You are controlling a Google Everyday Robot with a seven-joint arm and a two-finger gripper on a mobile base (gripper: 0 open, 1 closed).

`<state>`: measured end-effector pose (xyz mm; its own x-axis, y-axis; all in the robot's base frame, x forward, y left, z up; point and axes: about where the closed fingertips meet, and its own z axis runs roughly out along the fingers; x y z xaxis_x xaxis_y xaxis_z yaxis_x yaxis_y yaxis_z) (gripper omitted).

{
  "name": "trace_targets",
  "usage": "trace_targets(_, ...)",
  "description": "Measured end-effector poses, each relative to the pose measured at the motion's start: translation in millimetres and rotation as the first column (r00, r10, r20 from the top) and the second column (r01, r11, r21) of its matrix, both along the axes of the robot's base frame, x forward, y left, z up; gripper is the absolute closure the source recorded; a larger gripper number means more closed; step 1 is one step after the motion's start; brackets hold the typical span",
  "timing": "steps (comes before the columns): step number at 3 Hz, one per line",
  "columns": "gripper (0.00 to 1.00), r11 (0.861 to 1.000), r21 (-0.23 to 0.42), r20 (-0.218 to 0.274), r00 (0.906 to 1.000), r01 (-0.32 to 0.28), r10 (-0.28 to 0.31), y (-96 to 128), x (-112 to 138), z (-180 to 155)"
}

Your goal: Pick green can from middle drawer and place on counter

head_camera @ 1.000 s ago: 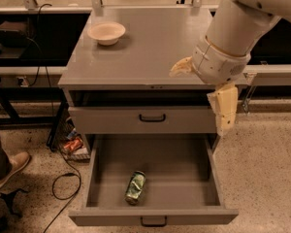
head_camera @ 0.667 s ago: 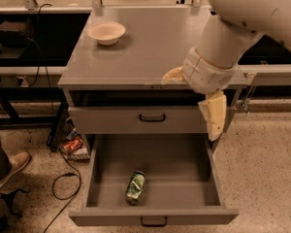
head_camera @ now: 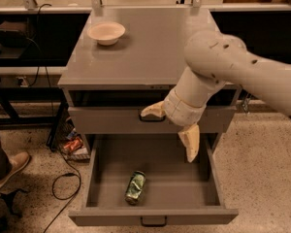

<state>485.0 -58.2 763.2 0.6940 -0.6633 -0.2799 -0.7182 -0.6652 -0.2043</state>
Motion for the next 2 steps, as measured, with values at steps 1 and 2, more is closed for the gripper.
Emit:
trace_targets(1,0.0,0.999,0.018,-0.003,0.9991,-0.042,0.042,5.1,1.4,-15.7)
trace_targets(2,0.0,0.999,0.017,0.001,0.9988,-0.049,0.049,6.0,2.0,-17.8)
